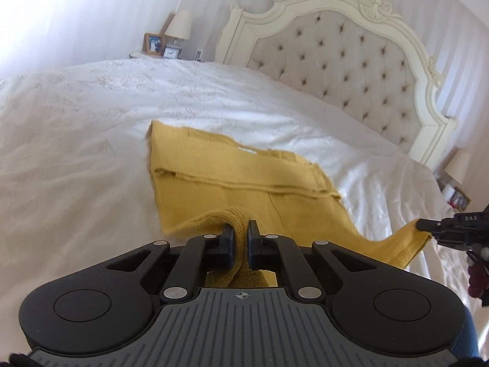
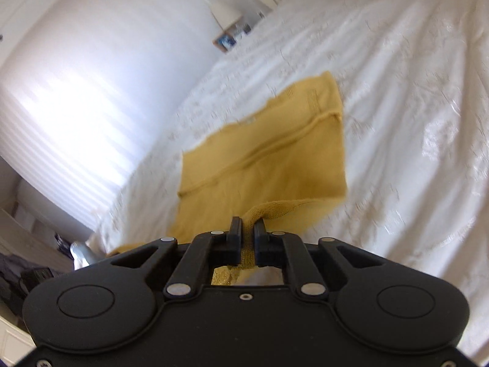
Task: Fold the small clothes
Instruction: 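Lift the hem with both grippers and fold it toward the collar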
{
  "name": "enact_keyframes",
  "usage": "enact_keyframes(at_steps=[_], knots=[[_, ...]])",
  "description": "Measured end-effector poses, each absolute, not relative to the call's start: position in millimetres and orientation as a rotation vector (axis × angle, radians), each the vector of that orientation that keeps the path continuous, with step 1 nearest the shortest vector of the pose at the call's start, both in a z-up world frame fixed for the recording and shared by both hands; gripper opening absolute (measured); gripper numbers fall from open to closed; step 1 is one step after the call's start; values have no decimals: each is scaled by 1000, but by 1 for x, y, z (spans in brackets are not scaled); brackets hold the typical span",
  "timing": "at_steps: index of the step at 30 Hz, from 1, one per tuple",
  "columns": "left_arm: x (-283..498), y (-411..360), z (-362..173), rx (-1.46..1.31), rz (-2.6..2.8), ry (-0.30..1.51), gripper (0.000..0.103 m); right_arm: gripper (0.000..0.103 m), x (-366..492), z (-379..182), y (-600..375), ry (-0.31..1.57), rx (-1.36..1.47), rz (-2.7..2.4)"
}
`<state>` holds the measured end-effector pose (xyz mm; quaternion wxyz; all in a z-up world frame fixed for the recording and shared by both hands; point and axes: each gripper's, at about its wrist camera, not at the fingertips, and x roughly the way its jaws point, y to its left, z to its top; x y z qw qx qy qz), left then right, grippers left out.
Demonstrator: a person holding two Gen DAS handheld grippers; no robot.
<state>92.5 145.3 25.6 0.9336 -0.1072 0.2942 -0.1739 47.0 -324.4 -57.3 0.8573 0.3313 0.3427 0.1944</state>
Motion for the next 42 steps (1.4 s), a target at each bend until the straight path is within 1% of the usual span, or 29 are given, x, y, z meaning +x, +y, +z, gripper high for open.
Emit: enact_keyframes(at_steps=[6,11,15,17,21,22,23,25,26,27,28,29,30,34,37,38,40,41,42], knots=[[137,149,39,-242,-349,568,8,14,86,-52,-337,603,798,378],[188,148,42,-237,-315,554,8,14,134,-53,-348,529,824,323],[235,149,29,-275,-283,580,8,14,182,-60,-353,488,831,253],[257,150,19,-283,-260,600,8,8,208,-67,-354,483,832,217],[293,150,-6,-288,-223,665,8,8,261,-87,-352,513,801,159],[297,151,-12,-282,-216,678,8,9,268,-91,-350,525,784,150],[301,151,-17,-282,-207,688,8,15,274,-95,-347,537,753,134],[304,154,-25,-301,-196,711,8,16,279,-101,-340,561,717,146],[306,156,-28,-309,-195,715,8,18,275,-104,-337,581,704,157],[305,157,-30,-311,-195,718,8,26,273,-107,-333,603,692,163],[305,159,-31,-309,-193,721,8,31,267,-110,-330,633,670,177],[305,160,-32,-310,-193,723,8,42,262,-112,-325,650,640,188],[304,161,-33,-314,-194,723,8,48,256,-114,-321,657,610,192],[302,161,-31,-312,-195,721,8,48,234,-122,-309,691,522,200],[300,160,-27,-306,-195,717,8,48,228,-126,-309,711,509,205],[299,160,-27,-306,-195,716,8,48,227,-127,-308,714,513,216],[298,158,-26,-306,-194,717,8,34,227,-127,-307,721,511,237],[298,158,-26,-306,-193,717,8,13,226,-127,-306,725,511,243],[296,158,-25,-306,-193,716,8,8,225,-126,-305,719,513,244]])
